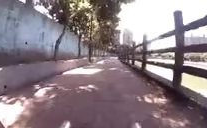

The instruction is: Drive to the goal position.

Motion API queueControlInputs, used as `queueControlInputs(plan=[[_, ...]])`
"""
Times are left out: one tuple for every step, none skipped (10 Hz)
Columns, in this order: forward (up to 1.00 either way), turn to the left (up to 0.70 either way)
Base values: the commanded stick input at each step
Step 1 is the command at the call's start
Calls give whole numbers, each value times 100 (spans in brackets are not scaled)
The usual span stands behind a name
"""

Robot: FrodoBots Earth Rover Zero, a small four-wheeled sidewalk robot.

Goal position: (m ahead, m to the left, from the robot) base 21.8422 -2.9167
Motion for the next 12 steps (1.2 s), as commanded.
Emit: queueControlInputs(plan=[[70, -35], [70, -16], [70, 0], [70, 0], [70, 0], [70, 0], [70, 0], [70, 0], [70, 0], [70, 0], [70, 0], [70, 0]])
